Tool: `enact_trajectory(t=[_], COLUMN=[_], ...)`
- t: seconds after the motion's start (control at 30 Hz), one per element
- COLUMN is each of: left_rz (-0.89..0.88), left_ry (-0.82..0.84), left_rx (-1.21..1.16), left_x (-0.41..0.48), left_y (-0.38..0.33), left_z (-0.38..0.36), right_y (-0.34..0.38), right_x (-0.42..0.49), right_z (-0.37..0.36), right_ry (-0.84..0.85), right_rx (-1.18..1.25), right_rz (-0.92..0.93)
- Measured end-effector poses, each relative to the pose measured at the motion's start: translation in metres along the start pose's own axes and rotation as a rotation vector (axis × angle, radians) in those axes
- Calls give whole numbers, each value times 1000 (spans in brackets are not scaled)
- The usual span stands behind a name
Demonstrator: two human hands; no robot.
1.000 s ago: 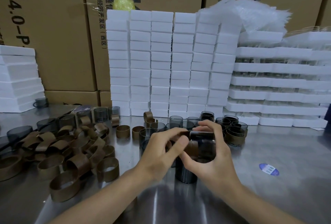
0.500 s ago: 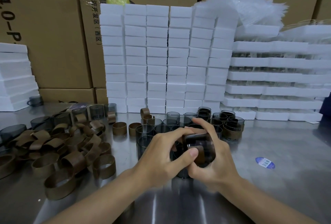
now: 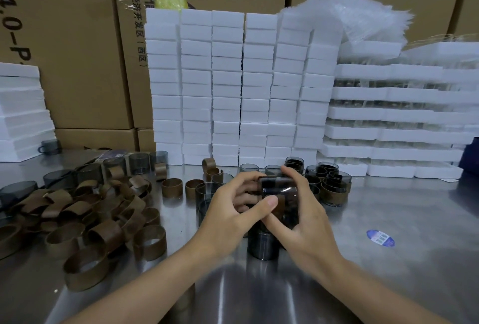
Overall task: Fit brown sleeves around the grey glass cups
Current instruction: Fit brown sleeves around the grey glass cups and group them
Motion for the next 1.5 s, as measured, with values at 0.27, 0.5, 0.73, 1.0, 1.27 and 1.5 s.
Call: enact_trajectory(t=[0.27,0.5,0.73,1.0,1.27,1.5], left_rz=[90,81,62,81,103,188], left_ry=[135,197,192,180,157,56], left_rx=[-182,-212,-196,-163,-112,-210], left_x=[8,6,5,4,2,3], left_y=[0,-7,-10,-7,-2,3], left_z=[-6,-11,-9,-7,-3,-13], right_y=[5,8,1,1,-1,10], right_x=[0,-1,0,1,-3,6], right_z=[-8,-9,-11,-15,-17,-2], right_ry=[55,13,100,200,282,158], right_rx=[198,293,231,180,134,63], right_rz=[13,38,28,38,28,-10])
Point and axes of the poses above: each hand's wrist, its own x-axis towards the middle knuckle, its own z-axis out of the back of the hand, y = z × x, the point moved 8 cm from there along x, towards the middle knuckle
